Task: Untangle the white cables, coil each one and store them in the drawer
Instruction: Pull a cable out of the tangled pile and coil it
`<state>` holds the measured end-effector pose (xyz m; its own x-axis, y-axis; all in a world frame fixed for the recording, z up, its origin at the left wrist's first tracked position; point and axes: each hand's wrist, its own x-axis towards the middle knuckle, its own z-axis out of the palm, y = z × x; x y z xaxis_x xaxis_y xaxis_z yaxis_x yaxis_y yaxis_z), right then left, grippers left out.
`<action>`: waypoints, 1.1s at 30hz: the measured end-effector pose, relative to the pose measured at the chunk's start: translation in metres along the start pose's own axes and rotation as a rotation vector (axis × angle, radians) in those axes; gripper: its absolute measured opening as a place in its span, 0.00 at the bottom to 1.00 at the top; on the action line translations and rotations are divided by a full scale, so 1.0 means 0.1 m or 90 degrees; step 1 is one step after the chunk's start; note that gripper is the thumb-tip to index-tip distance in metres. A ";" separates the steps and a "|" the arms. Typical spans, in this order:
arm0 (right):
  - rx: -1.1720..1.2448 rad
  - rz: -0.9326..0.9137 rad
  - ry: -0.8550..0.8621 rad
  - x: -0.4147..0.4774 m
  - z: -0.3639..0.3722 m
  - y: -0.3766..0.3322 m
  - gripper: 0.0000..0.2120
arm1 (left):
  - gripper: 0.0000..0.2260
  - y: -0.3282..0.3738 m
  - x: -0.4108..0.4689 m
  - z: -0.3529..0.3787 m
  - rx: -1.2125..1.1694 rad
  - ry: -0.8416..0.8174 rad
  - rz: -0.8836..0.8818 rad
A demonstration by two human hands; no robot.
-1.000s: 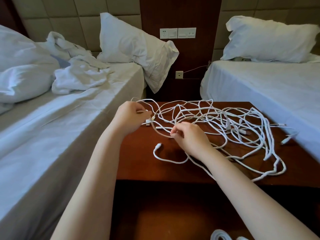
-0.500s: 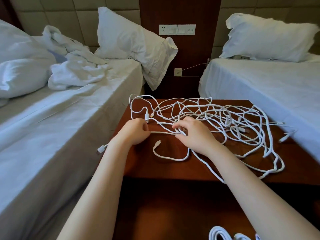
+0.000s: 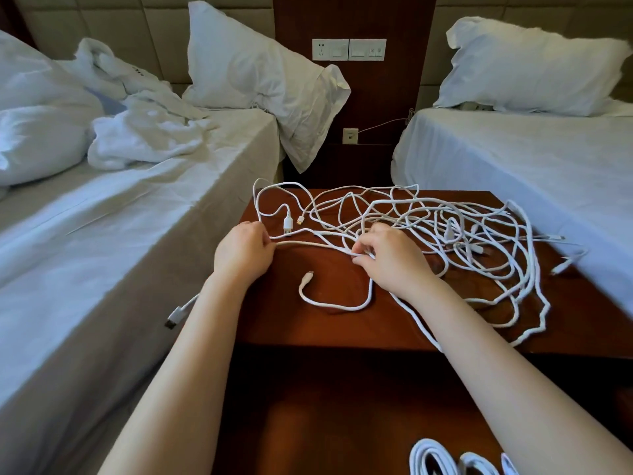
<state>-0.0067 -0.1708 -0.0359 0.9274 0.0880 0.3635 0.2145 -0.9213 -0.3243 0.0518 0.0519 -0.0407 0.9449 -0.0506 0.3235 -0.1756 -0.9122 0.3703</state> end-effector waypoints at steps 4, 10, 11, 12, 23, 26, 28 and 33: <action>0.009 0.001 0.013 0.00 0.03 0.00 0.06 | 0.05 0.09 0.00 -0.04 -0.063 -0.012 0.077; 0.081 0.033 0.028 0.01 0.02 0.04 0.04 | 0.10 0.67 -0.18 -0.36 -0.102 -0.394 0.195; 0.083 0.036 0.029 0.00 0.02 0.04 0.04 | 0.09 0.73 -0.22 -0.38 -0.067 -0.486 0.185; 0.084 0.039 0.028 0.00 0.02 0.03 0.04 | 0.09 0.79 -0.24 -0.38 -0.029 -0.546 0.182; 0.070 0.058 0.070 0.01 -0.02 0.07 0.05 | 0.08 0.49 -0.11 -0.45 -0.001 -0.320 0.181; 0.058 0.062 0.054 0.02 0.01 0.07 0.06 | 0.09 0.30 -0.08 -0.56 -0.323 -0.093 0.080; 0.026 0.070 0.025 0.02 0.03 0.05 0.07 | 0.09 0.31 -0.07 -0.65 -0.568 0.048 0.014; -0.039 0.064 -0.002 0.01 -0.05 -0.04 0.15 | 0.10 0.37 -0.06 -0.69 -0.709 -0.006 0.003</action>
<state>-0.0087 -0.1686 -0.0299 0.9442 -0.0048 0.3295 0.1017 -0.9469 -0.3051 0.0201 0.0463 0.0312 0.9446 -0.0602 0.3226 -0.3251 -0.0378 0.9449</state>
